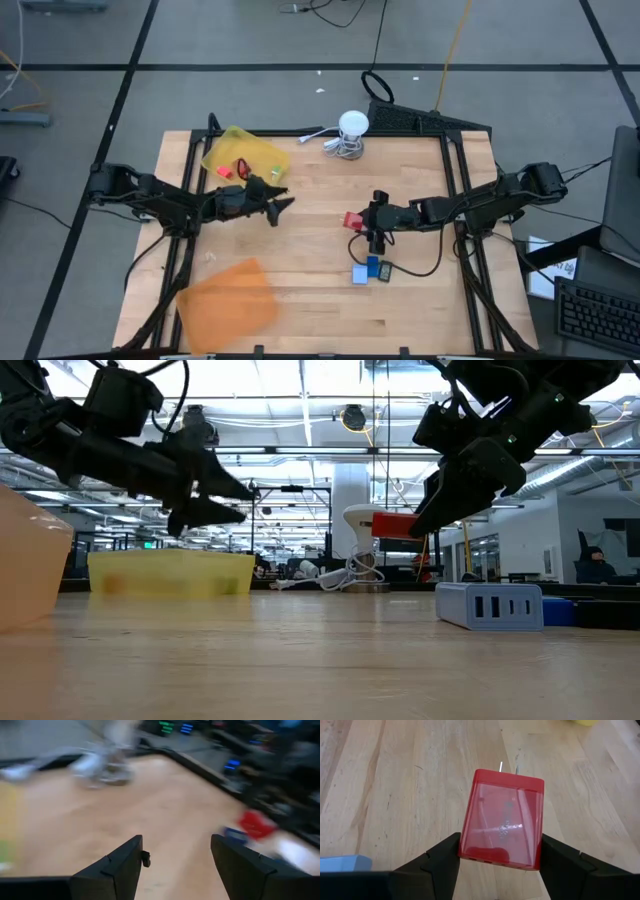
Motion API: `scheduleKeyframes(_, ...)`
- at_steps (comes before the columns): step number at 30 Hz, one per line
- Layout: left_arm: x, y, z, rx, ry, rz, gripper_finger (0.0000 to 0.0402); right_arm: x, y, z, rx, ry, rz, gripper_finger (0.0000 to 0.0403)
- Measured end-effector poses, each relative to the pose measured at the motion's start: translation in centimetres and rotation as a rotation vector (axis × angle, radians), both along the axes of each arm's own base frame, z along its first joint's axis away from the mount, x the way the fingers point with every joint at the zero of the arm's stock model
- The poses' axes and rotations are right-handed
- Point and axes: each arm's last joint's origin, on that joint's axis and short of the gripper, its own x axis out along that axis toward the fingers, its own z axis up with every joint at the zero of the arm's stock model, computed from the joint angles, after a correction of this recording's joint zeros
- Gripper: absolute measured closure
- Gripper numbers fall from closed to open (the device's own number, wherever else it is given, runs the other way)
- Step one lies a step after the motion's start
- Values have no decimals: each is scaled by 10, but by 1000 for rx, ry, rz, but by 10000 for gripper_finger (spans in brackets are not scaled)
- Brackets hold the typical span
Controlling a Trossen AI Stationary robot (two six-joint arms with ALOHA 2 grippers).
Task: Pick & Place Office items
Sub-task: Put the red charger adapter into the yellow bin
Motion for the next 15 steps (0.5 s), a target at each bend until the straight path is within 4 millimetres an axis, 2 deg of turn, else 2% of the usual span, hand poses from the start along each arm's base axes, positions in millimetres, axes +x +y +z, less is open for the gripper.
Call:
scheduleKeyframes(2, 1, -3, 3, -44, -41, -94, 165, 0, 0, 0, 0, 0, 0, 179)
scheduleKeyframes(5, 3, -7, 5, -202, -97, -229, 167, 1, 0, 1, 2, -14, 0, 184)
scheduleKeyframes(8, 5, -13, 8, -354, -127, -281, 171, 2, 0, 3, 4, -37, 1, 183)
scheduleKeyframes(11, 11, -19, 14, -382, -143, -292, 174, 3, 2, 4, -8, -54, 18, 180)
scheduleKeyframes(15, 31, -30, 20, -361, -98, -334, 166, 4, 8, 6, -54, -68, 77, 183)
